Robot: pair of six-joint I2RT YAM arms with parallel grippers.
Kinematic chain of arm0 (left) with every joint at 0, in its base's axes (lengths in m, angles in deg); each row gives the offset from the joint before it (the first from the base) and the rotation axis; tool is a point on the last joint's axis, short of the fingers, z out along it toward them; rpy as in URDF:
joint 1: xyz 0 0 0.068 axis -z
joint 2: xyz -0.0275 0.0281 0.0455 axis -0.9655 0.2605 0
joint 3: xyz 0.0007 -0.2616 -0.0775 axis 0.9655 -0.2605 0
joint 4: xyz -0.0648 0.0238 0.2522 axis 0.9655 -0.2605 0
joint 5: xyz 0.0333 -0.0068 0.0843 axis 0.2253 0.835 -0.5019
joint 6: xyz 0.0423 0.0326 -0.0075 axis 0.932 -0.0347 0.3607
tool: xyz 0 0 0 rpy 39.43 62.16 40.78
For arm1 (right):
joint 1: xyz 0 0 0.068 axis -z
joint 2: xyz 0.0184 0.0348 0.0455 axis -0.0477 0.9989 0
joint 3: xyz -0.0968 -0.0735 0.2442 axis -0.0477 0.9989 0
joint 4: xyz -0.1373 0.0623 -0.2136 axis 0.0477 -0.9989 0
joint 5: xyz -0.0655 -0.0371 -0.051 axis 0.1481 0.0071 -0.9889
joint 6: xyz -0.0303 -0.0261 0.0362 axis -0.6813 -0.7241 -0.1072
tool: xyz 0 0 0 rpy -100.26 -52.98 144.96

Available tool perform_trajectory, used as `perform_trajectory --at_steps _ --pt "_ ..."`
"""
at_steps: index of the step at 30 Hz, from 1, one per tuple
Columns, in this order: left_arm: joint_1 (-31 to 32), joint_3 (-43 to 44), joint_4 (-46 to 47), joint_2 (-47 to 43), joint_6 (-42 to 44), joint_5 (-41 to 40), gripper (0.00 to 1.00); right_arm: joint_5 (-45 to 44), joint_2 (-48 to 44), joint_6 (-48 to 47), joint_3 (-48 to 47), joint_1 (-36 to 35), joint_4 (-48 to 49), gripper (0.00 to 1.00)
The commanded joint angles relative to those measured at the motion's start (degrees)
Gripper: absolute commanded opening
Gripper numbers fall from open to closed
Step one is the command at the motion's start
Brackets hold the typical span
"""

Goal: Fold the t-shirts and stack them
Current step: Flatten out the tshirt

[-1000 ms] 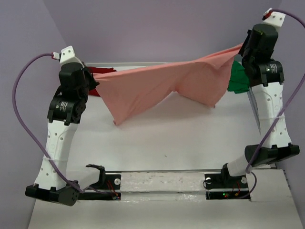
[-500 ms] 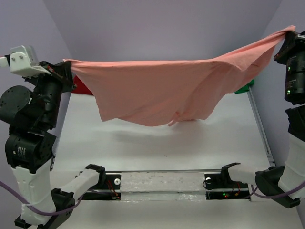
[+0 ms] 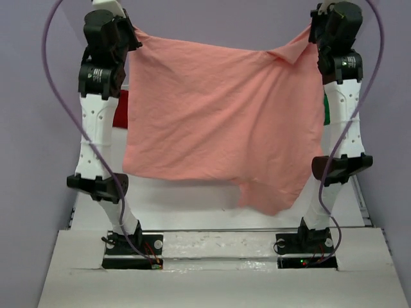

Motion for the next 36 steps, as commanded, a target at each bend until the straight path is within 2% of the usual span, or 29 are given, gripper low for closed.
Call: perform_trajectory --at_steps 1,7,10,15,18,22,26,32,36 --pt "-4.4 10.8 -2.2 7.3 0.3 4.3 0.0 4.9 -0.4 -2.5 -3.8 2.7 1.2 0.0" --pt "-8.8 9.7 -1.6 9.4 -0.5 6.9 0.0 5.0 -3.4 -3.9 -2.2 3.4 1.6 0.0" --pt "-9.0 3.8 -0.1 4.7 -0.7 7.6 0.0 5.1 -7.2 -3.8 1.0 3.4 2.4 0.0" --pt "-8.3 -4.0 1.6 -6.2 -1.6 10.0 0.0 6.8 -19.1 -2.5 8.2 3.4 3.3 0.0" --pt "-4.7 -9.4 2.1 -13.6 -0.9 6.3 0.0 3.1 -24.9 -4.1 10.4 0.2 2.5 0.0" --pt "1.9 -15.6 1.5 -25.4 1.1 -0.4 0.0 -7.1 -32.7 -10.7 13.5 -15.0 3.8 0.0" --pt "2.8 -17.5 0.4 -32.4 0.9 -1.5 0.0 -11.6 -39.1 -12.7 15.0 -19.4 4.5 0.0" --pt "3.5 -15.2 -2.1 -32.3 1.9 -3.5 0.0 -12.6 -43.0 -14.7 18.0 -20.8 6.2 0.0" --pt "4.9 -13.2 -2.5 -28.2 4.3 -10.3 0.0 -22.2 -41.4 -26.9 23.4 -27.0 17.2 0.0"
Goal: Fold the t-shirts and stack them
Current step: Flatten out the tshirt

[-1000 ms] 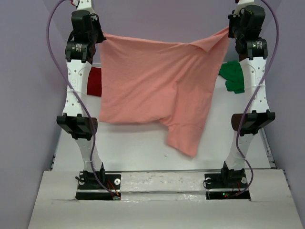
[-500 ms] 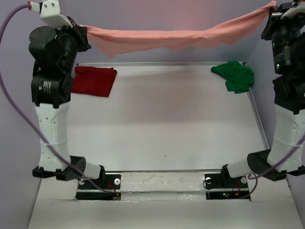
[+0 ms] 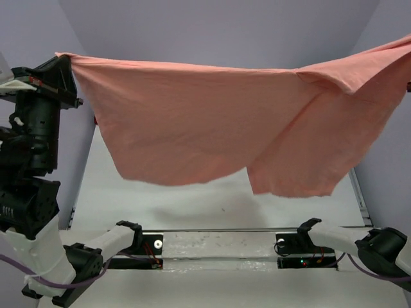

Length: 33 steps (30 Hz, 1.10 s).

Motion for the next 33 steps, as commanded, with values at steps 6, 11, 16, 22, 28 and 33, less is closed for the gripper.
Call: perform_trajectory --at_steps 6,11,16,22,28,33 --pt "0.5 5.4 -2.1 18.3 2.2 -6.7 0.0 -12.0 13.1 -18.0 2.1 -5.9 13.3 0.0" --pt "-7.2 12.4 -2.7 27.9 -1.0 2.3 0.0 -7.4 23.0 -14.7 -4.1 -0.7 11.7 0.0" --pt "-13.5 27.5 -4.3 42.8 -3.4 12.9 0.0 6.4 34.8 -0.6 -13.6 15.0 2.7 0.0" --pt "-16.9 30.4 -4.3 47.2 -4.3 16.6 0.0 10.5 36.9 2.8 -12.6 19.8 1.2 0.0" --pt "-17.2 26.8 -3.6 42.3 -4.7 17.9 0.0 10.9 29.2 3.0 -5.7 19.8 2.2 0.0" --pt "-16.0 14.9 -0.7 29.9 -4.7 16.8 0.0 10.9 20.7 4.1 0.9 18.9 2.7 0.0"
